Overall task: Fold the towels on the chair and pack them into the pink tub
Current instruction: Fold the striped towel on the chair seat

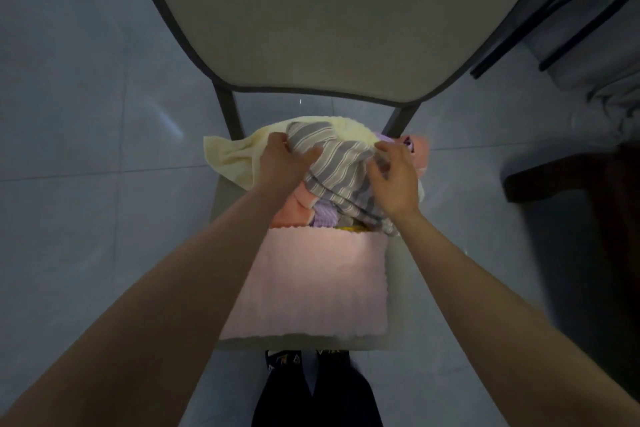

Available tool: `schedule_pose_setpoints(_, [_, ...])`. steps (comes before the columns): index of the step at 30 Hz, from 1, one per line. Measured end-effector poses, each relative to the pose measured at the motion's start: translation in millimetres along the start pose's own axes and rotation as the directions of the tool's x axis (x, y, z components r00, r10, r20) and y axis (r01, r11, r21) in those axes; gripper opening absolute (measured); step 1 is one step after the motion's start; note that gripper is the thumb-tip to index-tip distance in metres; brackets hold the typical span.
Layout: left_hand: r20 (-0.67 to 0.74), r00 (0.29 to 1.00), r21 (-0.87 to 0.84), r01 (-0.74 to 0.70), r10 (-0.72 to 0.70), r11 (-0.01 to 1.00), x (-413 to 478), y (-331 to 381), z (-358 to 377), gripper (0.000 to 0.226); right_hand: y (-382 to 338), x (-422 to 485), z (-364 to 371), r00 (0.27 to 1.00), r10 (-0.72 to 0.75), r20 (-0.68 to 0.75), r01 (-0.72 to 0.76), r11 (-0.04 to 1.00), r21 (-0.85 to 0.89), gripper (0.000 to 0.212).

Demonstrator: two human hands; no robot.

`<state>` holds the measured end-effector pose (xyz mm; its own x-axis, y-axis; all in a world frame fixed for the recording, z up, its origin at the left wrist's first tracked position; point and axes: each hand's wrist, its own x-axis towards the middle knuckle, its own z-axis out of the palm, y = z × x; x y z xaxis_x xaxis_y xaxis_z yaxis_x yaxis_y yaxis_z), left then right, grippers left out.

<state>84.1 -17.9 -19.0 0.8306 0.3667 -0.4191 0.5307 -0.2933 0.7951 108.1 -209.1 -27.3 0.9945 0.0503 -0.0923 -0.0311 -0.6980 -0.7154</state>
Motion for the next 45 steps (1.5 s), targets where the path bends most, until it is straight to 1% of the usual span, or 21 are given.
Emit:
schedule_pose_setpoints(2, [0.02,0.984,-0.163,0.179,-0.178,0.97,11,0,14,0.093,-2,14,3,0.994,0.006,0.113,-0.002,1.0,-0.029,0.028])
schedule_pose_setpoints(4, [0.026,0.965,-0.341,0.254,-0.262,0.905,14,-3,20,0.088,-3,20,5,0.973,0.025,0.231,0.015,0.985,-0.169,0.011])
schedule_pose_setpoints(6, [0.034,0.956,-0.422,0.279,-0.292,0.862,6,1,18,0.072,-7,18,1,0.977,-0.001,0.212,0.072,0.942,-0.328,0.02])
schedule_pose_setpoints(8, [0.105,0.943,-0.511,0.324,-0.316,0.796,-5,0,15,0.064,-18,9,-10,0.989,-0.125,0.085,0.147,0.915,-0.376,0.022])
schedule_pose_setpoints(10, [0.163,0.936,-0.622,0.342,-0.311,0.705,-18,-7,12,0.045,-28,-5,-23,0.968,-0.246,0.038,0.248,0.939,-0.239,0.02])
schedule_pose_setpoints(12, [0.152,0.946,-0.694,0.31,-0.288,0.65,-29,-11,7,0.027,-36,-19,-35,0.959,-0.267,0.095,0.264,0.964,0.042,0.016])
schedule_pose_setpoints(17, [0.357,0.844,-0.665,0.53,-0.399,0.526,-42,-19,-2,0.047,-94,-41,-87,0.954,-0.293,0.064,0.25,0.894,0.371,0.032])
schedule_pose_setpoints(20, [0.505,0.769,-0.561,0.637,-0.392,0.528,-56,-16,-1,0.059,-128,-51,-115,0.952,-0.305,0.029,0.224,0.756,0.616,0.023])
schedule_pose_setpoints(23, [0.588,0.744,-0.539,0.653,-0.317,0.532,-65,-13,7,0.066,-149,-58,-128,0.96,-0.263,0.095,0.03,0.435,0.9,0.018])
schedule_pose_setpoints(25, [0.61,0.748,-0.57,0.644,-0.263,0.51,-69,-11,15,0.065,-152,-56,-133,0.966,-0.23,0.12,-0.068,0.224,0.972,0.019])
schedule_pose_setpoints(27, [0.639,0.746,-0.603,0.638,-0.189,0.48,-73,-7,20,0.068,-148,-49,-135,0.974,-0.188,0.13,-0.105,0.137,0.985,0.02])
schedule_pose_setpoints(29, [0.606,0.794,-0.703,0.569,-0.059,0.427,-75,-2,15,0.064,-137,-41,-131,0.978,-0.135,0.157,-0.128,0.206,0.97,0.016])
schedule_pose_setpoints(31, [0.531,0.847,-0.768,0.494,-0.027,0.408,-76,1,-3,0.048,-121,-36,-122,0.982,-0.051,0.181,-0.147,0.391,0.909,0.011])
schedule_pose_setpoints(33, [0.448,0.89,-0.73,0.415,-0.078,0.543,-71,-9,-29,0.029,-104,-37,-107,0.976,0.016,0.216,-0.184,0.587,0.789,0.01])
schedule_pose_setpoints(35, [0.418,0.889,-0.528,0.406,-0.188,0.746,-64,-25,-56,0.045,-88,-48,-86,0.954,-0.04,0.298,-0.151,0.794,0.589,0.009])
schedule_pose_setpoints(37, [0.392,0.838,-0.094,0.448,-0.38,0.889,-60,-41,-77,0.063,-72,-67,-60,0.912,-0.157,0.38,0.011,0.934,0.358,0.002])
schedule_pose_setpoints(39, [0.178,0.861,0.263,0.425,-0.476,0.866,-56,-56,-87,0.058,-53,-88,-28,0.863,-0.216,0.456,0.166,0.975,0.147,0.009])
schedule_pose_setpoints(40, [0.085,0.886,0.33,0.407,-0.456,0.852,-54,-61,-88,0.056,-45,-99,-14,0.812,-0.211,0.545,0.183,0.977,0.106,0.014])
schedule_pose_setpoints(43, [0.019,0.956,0.246,0.279,-0.292,0.928,-58,-55,-77,0.039,-28,-125,13,0.515,-0.167,0.841,0.149,0.983,0.104,0.042])
schedule_pose_setpoints(44, [0.024,0.975,0.221,0.21,-0.221,0.952,-60,-50,-68,0.035,-22,-128,14,0.481,-0.139,0.866,0.059,0.99,0.127,0.042])
schedule_pose_setpoints(45, [0.015,0.989,0.203,0.143,-0.149,0.969,-64,-44,-59,0.032,-17,-129,10,0.511,-0.12,0.851,-0.056,0.983,0.172,0.036])
